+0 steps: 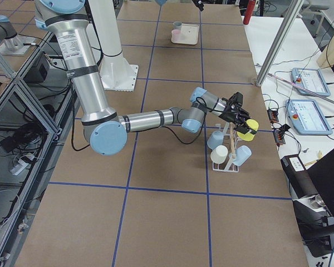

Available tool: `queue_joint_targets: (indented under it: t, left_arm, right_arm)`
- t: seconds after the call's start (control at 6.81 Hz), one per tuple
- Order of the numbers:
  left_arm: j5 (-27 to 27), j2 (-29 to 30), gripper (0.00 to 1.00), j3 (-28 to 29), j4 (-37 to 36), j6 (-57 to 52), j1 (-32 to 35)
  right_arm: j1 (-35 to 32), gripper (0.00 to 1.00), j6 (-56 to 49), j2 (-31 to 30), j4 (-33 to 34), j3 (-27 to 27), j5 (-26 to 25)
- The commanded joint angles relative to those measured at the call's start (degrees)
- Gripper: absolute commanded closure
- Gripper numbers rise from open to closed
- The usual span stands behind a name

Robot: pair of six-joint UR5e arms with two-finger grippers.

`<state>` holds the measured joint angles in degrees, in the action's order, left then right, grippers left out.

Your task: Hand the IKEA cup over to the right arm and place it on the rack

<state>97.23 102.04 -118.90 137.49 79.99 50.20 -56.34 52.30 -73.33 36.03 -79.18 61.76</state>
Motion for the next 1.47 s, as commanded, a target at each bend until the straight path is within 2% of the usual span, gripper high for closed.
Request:
queue_joint_targets:
  t: [0.0,1.18,1.32]
  left_arm:
    - [0.1,0.0,0.00,0.2,0.1,0.1,0.0]
    - [0.0,0.2,0.00,0.1,0.1,0.3,-0.2]
    - [0.0,0.2,0.00,0.1,0.2,0.3,-0.2]
  right_arm:
    - [0.8,1.00,-0.1,-0.9,-0.3,0.1,-0.1]
    - [2.6,1.00,0.0,-2.5,-1.0,0.1,0.0]
    - [2.6,0.27,-0.1,-2.5,-1.0,0.2,0.0]
